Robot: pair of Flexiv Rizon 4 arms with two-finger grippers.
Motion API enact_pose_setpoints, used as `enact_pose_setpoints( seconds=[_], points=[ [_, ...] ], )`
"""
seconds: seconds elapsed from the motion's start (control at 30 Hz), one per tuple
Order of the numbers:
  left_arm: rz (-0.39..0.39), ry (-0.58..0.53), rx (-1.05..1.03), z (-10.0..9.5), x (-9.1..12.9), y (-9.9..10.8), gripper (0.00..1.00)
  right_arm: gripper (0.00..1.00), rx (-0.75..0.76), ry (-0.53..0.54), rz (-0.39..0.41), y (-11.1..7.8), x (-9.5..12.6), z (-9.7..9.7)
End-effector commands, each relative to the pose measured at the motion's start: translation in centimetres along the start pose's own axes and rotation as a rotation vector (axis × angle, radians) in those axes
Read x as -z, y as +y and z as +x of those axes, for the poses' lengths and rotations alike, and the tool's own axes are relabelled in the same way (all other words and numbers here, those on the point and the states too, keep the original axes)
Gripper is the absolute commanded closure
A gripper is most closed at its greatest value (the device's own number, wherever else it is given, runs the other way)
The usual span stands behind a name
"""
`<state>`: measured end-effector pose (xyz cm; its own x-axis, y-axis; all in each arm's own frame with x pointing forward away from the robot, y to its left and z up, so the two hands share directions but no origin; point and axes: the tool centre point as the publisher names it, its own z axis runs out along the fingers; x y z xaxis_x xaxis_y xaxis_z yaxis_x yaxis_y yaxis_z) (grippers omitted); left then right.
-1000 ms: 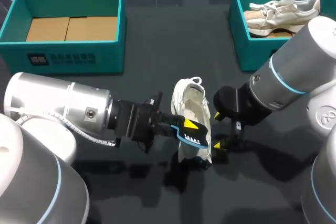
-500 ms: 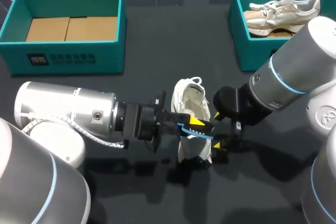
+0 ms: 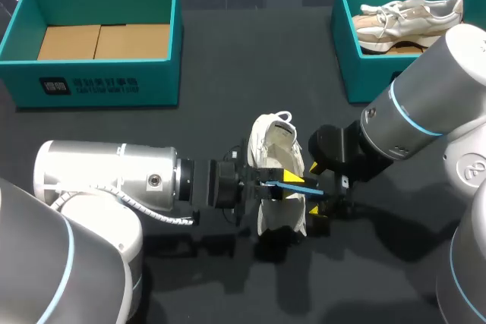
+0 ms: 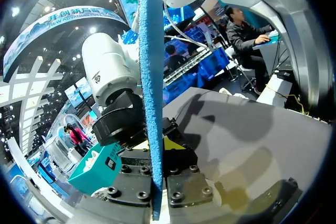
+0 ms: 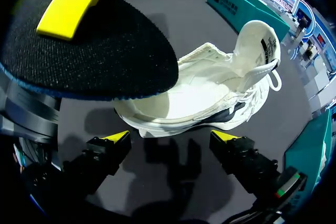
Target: Take the shoe out of the shoebox, open the shoe tongue, remove and reinsert the insole, then place the shoe into the shoebox
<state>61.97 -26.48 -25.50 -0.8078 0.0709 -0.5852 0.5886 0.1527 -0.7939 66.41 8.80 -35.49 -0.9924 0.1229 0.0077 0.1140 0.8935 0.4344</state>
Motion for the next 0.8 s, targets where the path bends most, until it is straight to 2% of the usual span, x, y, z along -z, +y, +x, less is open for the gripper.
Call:
enact_pose_setpoints(
  seconds=[0.03,0.4,0.8],
  points=[
    [-0.011,-0.004,0.002,0.0,-1.6,0.3,1.0,0.0,0.0,-0.003,0.0,0.0,-0.1,0.1],
    [-0.043,-0.011,0.021,0.0,-2.7,1.7,1.0,0.0,0.0,-0.003,0.0,0.0,-0.1,0.1],
    [-0.067,-0.016,0.044,-0.2,-2.7,2.8,1.0,0.0,0.0,-0.003,0.0,0.0,-0.1,0.1]
  ],
)
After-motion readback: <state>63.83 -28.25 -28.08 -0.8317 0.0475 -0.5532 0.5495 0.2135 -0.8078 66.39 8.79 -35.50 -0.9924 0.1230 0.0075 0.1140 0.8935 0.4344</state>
